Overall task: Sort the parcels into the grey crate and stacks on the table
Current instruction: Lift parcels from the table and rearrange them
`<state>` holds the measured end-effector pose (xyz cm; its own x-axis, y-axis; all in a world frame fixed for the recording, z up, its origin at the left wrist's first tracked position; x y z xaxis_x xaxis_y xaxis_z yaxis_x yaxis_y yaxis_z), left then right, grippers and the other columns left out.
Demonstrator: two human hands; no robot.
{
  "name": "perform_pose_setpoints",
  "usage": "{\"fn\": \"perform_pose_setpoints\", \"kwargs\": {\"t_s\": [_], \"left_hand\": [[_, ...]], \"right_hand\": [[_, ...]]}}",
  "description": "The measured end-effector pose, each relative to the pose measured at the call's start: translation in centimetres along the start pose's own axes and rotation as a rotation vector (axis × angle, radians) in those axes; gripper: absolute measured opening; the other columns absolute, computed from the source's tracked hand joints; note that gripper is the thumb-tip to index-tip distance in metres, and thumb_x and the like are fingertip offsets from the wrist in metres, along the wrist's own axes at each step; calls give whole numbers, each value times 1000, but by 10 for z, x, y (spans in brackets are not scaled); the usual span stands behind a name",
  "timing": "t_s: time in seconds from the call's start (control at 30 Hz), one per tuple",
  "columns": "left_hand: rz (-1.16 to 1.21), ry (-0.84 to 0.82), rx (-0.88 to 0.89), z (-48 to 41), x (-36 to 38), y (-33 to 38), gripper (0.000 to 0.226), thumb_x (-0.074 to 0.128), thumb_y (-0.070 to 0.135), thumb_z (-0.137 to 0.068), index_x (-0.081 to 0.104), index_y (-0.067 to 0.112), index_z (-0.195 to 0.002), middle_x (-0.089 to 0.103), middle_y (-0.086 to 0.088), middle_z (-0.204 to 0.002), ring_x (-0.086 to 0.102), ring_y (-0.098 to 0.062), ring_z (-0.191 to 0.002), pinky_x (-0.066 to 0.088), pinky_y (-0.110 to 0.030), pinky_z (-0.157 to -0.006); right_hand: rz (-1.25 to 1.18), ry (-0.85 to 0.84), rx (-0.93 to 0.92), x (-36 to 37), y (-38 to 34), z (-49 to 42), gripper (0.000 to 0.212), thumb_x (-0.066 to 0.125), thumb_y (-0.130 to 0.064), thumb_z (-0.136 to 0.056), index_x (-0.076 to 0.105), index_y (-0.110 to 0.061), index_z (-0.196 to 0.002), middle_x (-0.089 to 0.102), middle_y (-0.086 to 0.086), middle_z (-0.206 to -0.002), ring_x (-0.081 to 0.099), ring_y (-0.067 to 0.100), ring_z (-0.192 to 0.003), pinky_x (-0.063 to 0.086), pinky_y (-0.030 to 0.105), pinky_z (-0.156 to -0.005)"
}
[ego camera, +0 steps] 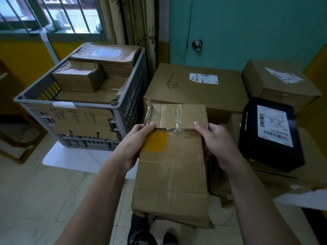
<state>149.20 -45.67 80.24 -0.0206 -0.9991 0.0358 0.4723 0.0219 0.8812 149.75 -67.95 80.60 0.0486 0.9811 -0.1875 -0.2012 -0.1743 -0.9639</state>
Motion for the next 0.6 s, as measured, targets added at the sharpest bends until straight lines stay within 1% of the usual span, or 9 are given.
{"fn": "perform_pose_setpoints", "kwargs": {"t_s": [0.07,0.1,0.17,0.23,0.27,0.33,0.43,0.53,0.6], "left_hand": [[-32,-36,63,2,2,-2,50,63,55,-89,56,27,-130,72,-6,-113,72,-24,-101,58,-42,-88],[-81,-48,100,2,2,-4,55,60,62,-86,57,29,-131,73,-2,-113,72,-20,-100,57,-37,-88],[-183,-35,150,6,4,-3,63,59,69,-79,56,32,-131,73,5,-111,73,-10,-92,54,-24,-79],[-234,0,185,8,6,0,52,64,60,-82,56,32,-126,73,7,-107,73,-6,-85,54,-18,-67],[-235,6,190,8,7,1,46,67,54,-85,58,30,-124,74,6,-106,74,-8,-84,56,-19,-67],[-221,15,196,7,8,2,41,71,46,-86,60,29,-122,75,2,-107,74,-14,-89,60,-31,-78],[-204,12,215,10,6,5,55,73,54,-78,56,33,-125,71,1,-113,72,-19,-98,58,-43,-90],[-177,-2,260,17,6,8,68,73,65,-73,48,36,-130,66,3,-120,68,-17,-105,57,-43,-92],[-153,-33,292,23,8,8,74,73,57,-71,41,38,-135,62,7,-124,66,-12,-108,59,-33,-87]], "right_hand": [[-37,-11,-18,-2,1,3,21,63,-36,-95,70,-20,-106,75,-4,-86,72,10,-73,52,23,-53],[-57,-17,-31,-3,3,4,18,63,-33,-95,67,-23,-110,74,-5,-91,71,8,-73,51,21,-53],[-80,-35,-34,-4,5,10,20,64,-29,-93,61,-29,-114,70,-7,-99,68,7,-78,49,17,-52],[-99,-54,-35,-4,9,14,20,63,-26,-93,59,-33,-112,68,-8,-105,66,8,-86,49,18,-57],[-107,-61,-39,-4,11,16,19,62,-25,-94,59,-35,-110,68,-8,-106,66,9,-91,50,21,-62],[-115,-81,-45,-3,12,18,18,61,-25,-94,59,-39,-107,68,-12,-106,66,10,-96,50,25,-69],[-136,-93,-59,-4,12,21,12,63,-33,-93,60,-42,-101,70,-18,-100,66,4,-96,53,25,-77],[-153,-60,-106,-7,8,26,15,68,-37,-88,60,-42,-99,69,-19,-99,66,-1,-95,51,19,-76],[-162,-41,-159,-8,4,29,26,72,-33,-85,56,-44,-103,66,-18,-104,64,-8,-92,53,16,-69]]}}
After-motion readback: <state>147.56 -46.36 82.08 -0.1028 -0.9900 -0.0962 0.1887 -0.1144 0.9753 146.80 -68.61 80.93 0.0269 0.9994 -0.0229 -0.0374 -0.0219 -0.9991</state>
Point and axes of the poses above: each hand's wrist, its own z-axis away from the middle knuckle, its own x-axis out of the palm, y = z × x, the point moved 2 cm from there along -z, towards the middle knuckle
